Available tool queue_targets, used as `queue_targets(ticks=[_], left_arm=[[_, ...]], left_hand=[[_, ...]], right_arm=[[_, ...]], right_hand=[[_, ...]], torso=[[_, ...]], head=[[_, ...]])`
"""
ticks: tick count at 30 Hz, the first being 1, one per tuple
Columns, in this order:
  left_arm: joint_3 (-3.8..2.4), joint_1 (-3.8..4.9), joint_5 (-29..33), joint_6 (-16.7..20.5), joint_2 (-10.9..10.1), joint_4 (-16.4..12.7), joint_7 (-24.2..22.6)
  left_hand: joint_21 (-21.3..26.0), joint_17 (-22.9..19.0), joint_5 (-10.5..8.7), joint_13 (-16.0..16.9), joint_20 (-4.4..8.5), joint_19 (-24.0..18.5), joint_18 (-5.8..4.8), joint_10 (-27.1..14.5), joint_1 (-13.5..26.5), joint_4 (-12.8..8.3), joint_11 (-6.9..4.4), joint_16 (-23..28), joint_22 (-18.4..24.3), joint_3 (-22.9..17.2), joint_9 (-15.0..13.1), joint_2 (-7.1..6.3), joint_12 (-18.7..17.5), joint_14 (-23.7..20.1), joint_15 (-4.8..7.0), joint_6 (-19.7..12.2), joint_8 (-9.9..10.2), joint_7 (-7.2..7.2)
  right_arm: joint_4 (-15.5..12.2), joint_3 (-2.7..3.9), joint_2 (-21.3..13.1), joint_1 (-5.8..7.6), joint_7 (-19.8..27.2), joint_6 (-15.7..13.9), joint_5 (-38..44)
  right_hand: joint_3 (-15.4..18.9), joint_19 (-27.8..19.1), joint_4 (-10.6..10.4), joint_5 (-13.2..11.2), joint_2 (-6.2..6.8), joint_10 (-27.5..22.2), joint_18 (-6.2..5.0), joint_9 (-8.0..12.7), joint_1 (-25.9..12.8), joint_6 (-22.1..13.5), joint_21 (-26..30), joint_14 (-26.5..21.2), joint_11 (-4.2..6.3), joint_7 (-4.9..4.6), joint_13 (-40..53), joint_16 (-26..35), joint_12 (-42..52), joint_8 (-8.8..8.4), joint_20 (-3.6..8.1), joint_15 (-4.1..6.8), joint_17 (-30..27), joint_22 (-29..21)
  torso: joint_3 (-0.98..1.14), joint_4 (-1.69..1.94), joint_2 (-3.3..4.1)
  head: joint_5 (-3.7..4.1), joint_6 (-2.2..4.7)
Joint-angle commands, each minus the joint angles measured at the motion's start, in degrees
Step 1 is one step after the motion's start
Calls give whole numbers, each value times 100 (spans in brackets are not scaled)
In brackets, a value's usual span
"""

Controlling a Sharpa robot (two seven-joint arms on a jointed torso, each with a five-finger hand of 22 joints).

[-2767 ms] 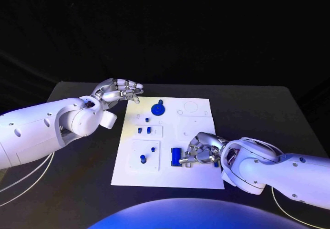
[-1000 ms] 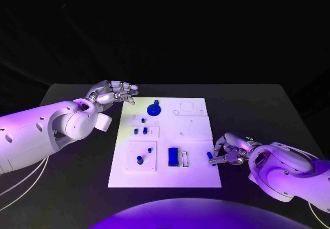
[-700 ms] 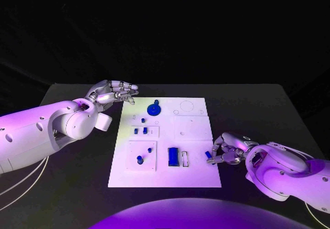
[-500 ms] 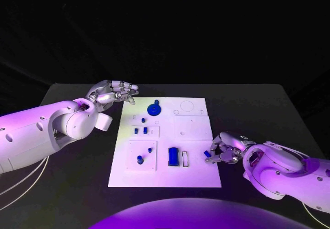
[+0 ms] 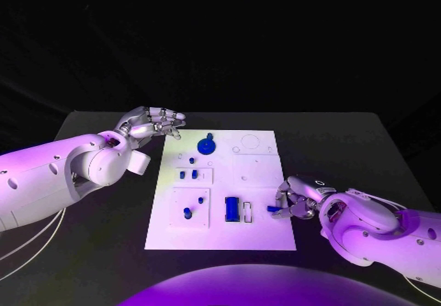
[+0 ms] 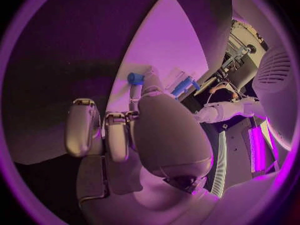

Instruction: Assemble the parts on the task board

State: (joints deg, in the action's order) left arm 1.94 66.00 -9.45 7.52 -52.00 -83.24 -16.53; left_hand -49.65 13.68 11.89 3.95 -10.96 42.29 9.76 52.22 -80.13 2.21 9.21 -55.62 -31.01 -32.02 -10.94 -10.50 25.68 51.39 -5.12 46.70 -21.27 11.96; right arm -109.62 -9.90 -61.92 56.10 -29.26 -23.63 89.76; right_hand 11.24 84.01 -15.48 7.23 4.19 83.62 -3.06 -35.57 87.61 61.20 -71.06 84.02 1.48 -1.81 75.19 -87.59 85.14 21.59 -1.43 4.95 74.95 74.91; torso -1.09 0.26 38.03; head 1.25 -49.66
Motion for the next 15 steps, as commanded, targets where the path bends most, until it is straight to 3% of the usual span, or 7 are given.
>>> queue_targets(ticks=[1, 7, 15], left_arm=[[-4, 1, -10, -78, 5, -16, -40], [-4, 1, -13, -79, 7, -10, -30], [-4, 1, -15, -78, 19, -6, -23]], left_hand=[[36, -6, 16, 8, -6, 40, 67, -47, 52, 3, -2, 11, 5, 22, 8, 20, 19, -36, -22, -33, 8, 92], [38, -7, 17, 8, -5, 41, 67, -47, 47, 1, -2, 11, 5, 20, 8, 24, 20, -36, -21, -33, 8, 92], [38, -7, 17, 8, -5, 41, 67, -47, 47, 1, -2, 11, 5, 20, 8, 24, 20, -36, -21, -33, 8, 92]], right_arm=[[31, -56, -1, -66, -183, 260, -116], [-134, -50, -25, -48, -163, 4, -771], [-327, -41, -27, 105, -101, -262, -1509]], right_hand=[[-163, 32, -47, 26, -868, 332, -38, 606, 956, 12, -4, 468, 80, -4, 974, -5, -363, -40, 53, 59, 857, 1046], [-392, 45, -118, 36, -897, 343, -32, 580, 917, -37, -31, 475, 62, -29, 986, -17, -348, -55, 53, 50, 890, 1055], [-861, 58, -115, 31, -822, 353, -28, 517, 622, -79, -53, 480, 46, -51, 998, -25, -337, -60, 37, 31, 914, 1063]], torso=[[1, 1, -5], [1, 1, -1], [-4, 3, 1]], head=[[-6, 9], [-14, 15], [-22, 22]])
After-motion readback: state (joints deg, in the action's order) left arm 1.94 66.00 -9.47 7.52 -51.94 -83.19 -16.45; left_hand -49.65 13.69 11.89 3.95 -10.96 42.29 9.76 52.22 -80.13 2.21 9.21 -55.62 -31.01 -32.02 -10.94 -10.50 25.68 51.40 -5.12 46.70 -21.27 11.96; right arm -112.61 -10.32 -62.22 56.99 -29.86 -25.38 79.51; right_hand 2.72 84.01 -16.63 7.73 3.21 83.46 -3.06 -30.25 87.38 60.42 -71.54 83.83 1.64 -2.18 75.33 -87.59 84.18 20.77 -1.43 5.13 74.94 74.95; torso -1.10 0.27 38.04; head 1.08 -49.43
